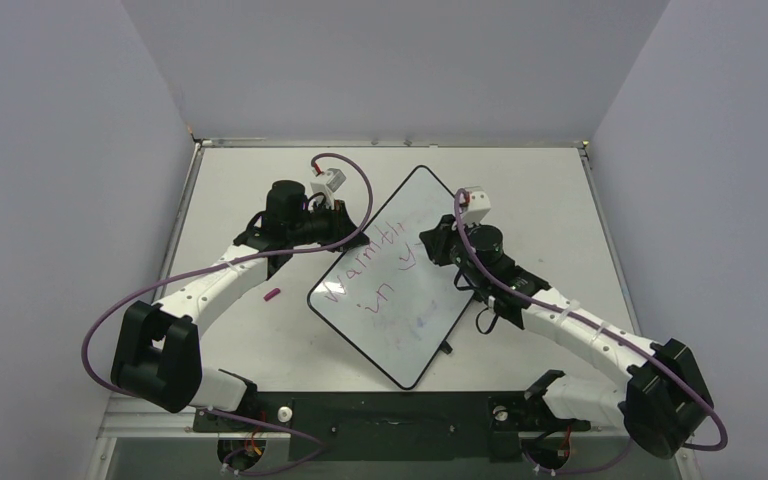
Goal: Write a sentence on the whiteboard
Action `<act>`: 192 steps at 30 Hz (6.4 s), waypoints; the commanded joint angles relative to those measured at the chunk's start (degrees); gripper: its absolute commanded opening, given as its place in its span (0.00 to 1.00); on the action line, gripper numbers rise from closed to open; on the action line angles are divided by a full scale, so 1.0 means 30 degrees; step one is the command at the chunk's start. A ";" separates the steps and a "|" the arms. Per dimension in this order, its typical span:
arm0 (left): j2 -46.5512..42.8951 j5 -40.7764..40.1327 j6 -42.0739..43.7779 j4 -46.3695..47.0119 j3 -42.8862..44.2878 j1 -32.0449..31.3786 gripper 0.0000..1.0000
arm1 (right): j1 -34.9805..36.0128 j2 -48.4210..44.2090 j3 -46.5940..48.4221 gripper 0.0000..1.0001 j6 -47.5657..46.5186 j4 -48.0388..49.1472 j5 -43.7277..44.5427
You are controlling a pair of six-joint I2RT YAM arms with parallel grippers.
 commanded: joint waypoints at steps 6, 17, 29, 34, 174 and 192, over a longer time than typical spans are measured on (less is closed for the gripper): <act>-0.0218 -0.1159 0.1746 0.1098 0.0124 0.0156 0.00 | -0.0773 0.0587 0.0210 0.00 0.0502 0.2066 -0.0746; -0.0261 -0.1143 0.1748 0.1099 0.0144 0.0174 0.00 | -0.0942 0.2052 0.0679 0.00 0.0716 0.2424 -0.1697; -0.0303 -0.1112 0.1750 0.1098 0.0099 0.0167 0.00 | -0.0946 0.1403 -0.0657 0.00 0.0934 0.2301 -0.1536; -0.0332 -0.1089 0.1739 0.1141 0.0088 0.0156 0.00 | -0.0946 0.0723 -0.1303 0.00 0.0942 0.2001 -0.1281; -0.0477 -0.1141 0.1746 0.1046 0.0053 0.0153 0.00 | -0.2570 0.1770 0.0902 0.00 0.1455 0.1002 -0.0951; -0.0361 -0.1080 0.1765 0.1068 0.0112 0.0146 0.00 | -0.2606 0.3184 0.2762 0.00 0.1411 0.0914 -0.1215</act>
